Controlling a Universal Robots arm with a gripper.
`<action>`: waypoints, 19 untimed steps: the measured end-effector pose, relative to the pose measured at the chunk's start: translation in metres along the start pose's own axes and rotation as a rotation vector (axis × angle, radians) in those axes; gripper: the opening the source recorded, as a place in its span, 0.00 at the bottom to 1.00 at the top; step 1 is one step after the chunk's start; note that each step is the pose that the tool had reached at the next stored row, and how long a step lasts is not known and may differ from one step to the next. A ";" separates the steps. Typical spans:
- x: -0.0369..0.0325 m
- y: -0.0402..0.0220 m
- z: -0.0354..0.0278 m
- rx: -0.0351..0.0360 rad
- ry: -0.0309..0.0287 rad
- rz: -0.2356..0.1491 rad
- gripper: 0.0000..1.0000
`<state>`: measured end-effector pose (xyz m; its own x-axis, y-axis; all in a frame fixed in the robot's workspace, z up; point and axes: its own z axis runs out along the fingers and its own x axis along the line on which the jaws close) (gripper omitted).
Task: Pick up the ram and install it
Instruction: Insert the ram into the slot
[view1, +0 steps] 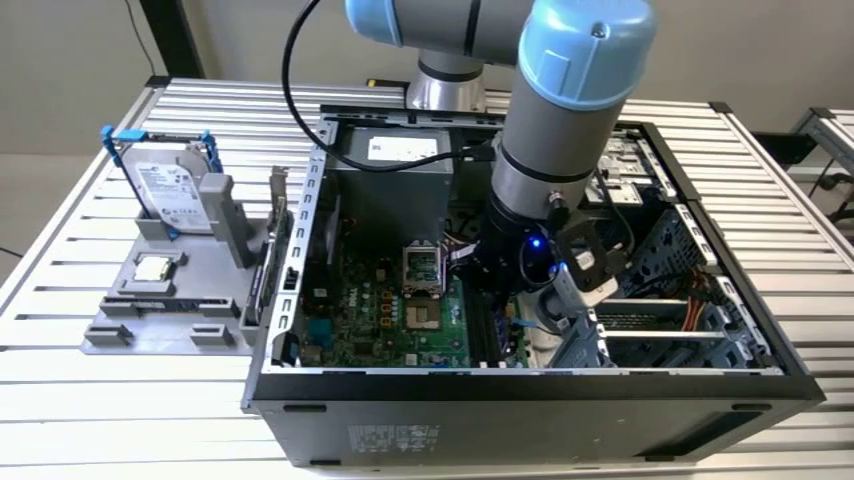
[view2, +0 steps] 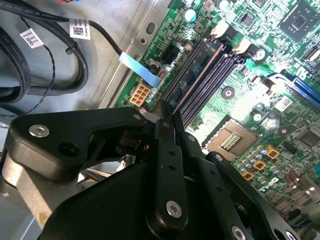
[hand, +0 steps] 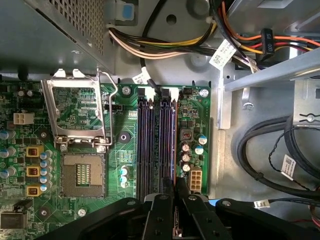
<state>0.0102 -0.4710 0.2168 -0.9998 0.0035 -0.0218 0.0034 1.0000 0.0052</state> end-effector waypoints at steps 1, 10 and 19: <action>0.0000 0.0000 0.0000 0.0001 0.0000 0.000 0.00; 0.0003 0.0000 -0.0007 0.0000 0.0000 0.003 0.00; 0.0010 0.0000 0.0031 0.0003 -0.0003 0.015 0.00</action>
<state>0.0093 -0.4710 0.2136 -0.9996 0.0184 -0.0220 0.0182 0.9998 0.0053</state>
